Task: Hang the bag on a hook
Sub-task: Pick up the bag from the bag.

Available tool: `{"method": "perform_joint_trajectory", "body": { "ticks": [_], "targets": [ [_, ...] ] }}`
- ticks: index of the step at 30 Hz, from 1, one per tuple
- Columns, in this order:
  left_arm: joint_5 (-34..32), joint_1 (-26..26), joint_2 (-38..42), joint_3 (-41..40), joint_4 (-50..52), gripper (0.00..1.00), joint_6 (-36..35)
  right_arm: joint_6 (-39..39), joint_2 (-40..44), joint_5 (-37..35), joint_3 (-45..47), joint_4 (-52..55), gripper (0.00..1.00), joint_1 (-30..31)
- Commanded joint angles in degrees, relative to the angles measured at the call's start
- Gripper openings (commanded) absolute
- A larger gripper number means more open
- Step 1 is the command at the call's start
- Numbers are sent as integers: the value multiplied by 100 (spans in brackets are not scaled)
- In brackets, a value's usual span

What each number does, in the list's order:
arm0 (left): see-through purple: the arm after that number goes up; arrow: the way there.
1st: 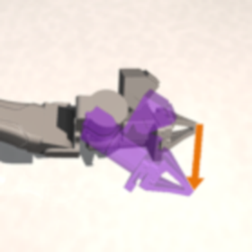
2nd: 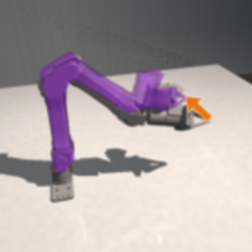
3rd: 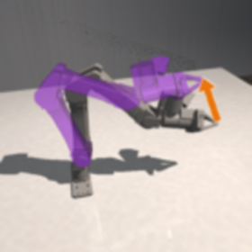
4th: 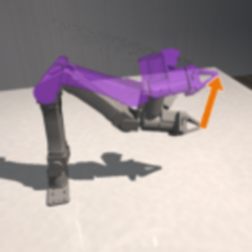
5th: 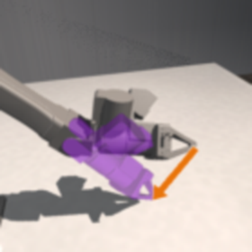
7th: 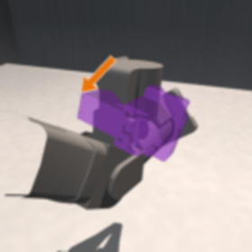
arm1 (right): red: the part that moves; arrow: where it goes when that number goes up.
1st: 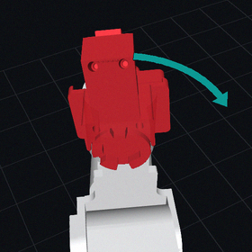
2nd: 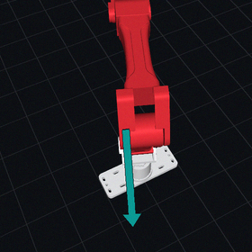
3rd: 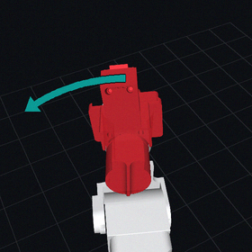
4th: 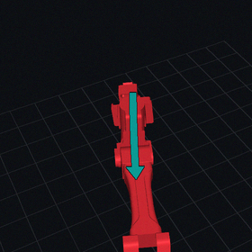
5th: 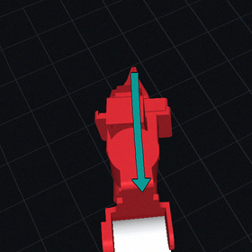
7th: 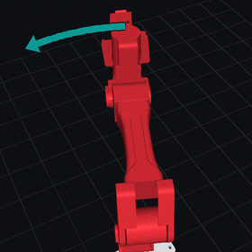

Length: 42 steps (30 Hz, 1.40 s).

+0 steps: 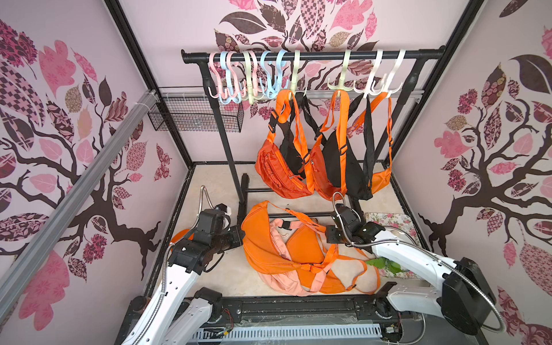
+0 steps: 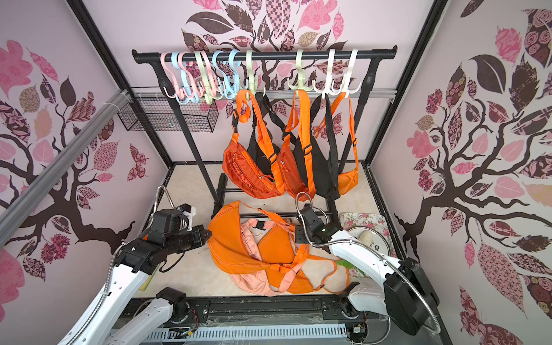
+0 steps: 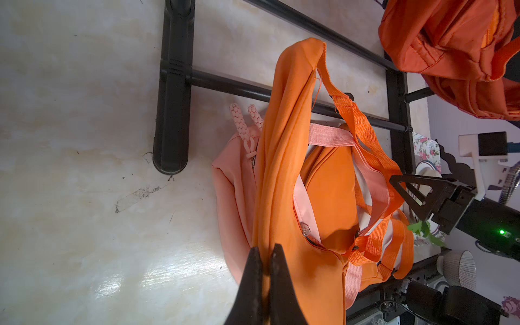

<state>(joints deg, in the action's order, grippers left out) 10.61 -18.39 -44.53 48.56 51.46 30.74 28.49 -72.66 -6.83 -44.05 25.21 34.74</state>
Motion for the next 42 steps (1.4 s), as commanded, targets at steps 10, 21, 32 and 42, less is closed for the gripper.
{"method": "perform_joint_trajectory", "body": {
  "ticks": [10,21,32,42],
  "targets": [
    [257,29,414,922,-112,0,-201,-155,-96,94,-266,186,58,-12],
    [579,29,769,1099,-487,0,-186,-160,-151,461,-147,-83,41,-18],
    [1269,33,971,1120,-962,0,-130,-205,-19,627,-169,-170,47,-19],
    [1378,29,1195,1091,-1184,0,-136,-245,226,639,-68,-429,42,-16]
  ]
}}
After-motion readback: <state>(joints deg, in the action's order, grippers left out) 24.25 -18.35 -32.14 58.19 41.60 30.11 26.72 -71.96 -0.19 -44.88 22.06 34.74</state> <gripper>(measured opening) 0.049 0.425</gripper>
